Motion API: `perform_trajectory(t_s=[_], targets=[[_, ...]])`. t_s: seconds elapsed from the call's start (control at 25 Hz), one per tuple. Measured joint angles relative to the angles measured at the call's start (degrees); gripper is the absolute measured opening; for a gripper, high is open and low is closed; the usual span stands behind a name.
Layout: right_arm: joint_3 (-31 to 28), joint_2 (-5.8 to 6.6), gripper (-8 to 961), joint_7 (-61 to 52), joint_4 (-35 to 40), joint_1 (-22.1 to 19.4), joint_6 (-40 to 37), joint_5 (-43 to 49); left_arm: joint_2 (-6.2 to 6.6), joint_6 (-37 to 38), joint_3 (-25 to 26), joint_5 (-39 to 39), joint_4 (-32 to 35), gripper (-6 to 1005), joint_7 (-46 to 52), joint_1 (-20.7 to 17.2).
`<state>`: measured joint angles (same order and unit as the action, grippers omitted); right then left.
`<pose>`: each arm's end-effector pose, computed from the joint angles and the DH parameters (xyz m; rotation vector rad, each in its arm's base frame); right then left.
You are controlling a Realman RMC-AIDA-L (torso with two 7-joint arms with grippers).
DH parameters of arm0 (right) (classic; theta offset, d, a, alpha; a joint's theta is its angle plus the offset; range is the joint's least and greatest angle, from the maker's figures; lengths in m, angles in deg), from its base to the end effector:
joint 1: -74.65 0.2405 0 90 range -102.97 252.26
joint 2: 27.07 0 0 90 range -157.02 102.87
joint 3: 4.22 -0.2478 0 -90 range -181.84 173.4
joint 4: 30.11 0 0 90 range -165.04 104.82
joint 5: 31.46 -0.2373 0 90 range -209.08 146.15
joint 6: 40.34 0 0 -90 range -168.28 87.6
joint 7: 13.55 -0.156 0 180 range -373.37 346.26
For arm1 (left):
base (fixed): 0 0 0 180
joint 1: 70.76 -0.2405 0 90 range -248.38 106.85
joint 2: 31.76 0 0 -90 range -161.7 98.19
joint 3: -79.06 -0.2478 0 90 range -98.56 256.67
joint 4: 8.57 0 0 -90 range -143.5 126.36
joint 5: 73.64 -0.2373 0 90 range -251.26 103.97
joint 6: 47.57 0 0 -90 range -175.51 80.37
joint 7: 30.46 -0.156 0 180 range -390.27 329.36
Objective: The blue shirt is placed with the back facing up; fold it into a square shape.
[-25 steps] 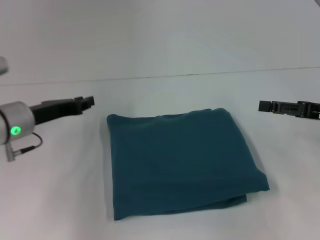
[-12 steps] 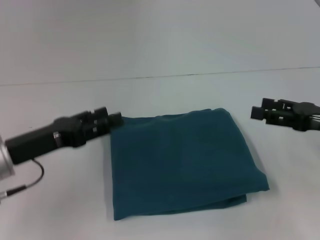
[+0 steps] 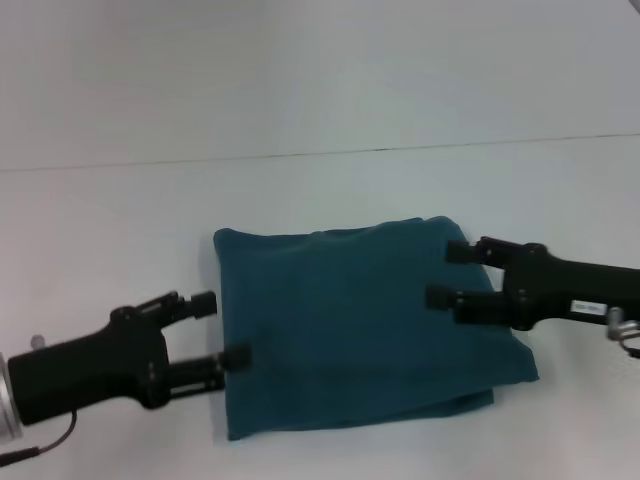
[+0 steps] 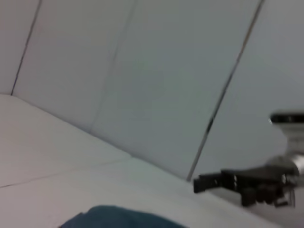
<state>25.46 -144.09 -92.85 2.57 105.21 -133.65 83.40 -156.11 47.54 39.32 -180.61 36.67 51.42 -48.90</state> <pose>0.2808 0.3476 0.0150 -2.6177 0.7342 0.8671 -0.2636 0.3162 -0.0043 -2.6277 -0.7021 -0.9452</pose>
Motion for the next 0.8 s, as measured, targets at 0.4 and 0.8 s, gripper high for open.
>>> perform_trajectory(t_s=[0.4, 0.8], targets=[[5.97, -1.69, 937, 0.28, -0.03, 0.57, -0.30, 0.11, -0.01, 0.32, 0.33, -5.43, -0.81, 888, -3.77, -0.27], [10.86, -0.34, 937, -2.27, 0.30, 0.50, -2.18, 0.25, 0.26, 1.69, 0.44, -7.09, -0.69, 887, -2.19, 0.47]])
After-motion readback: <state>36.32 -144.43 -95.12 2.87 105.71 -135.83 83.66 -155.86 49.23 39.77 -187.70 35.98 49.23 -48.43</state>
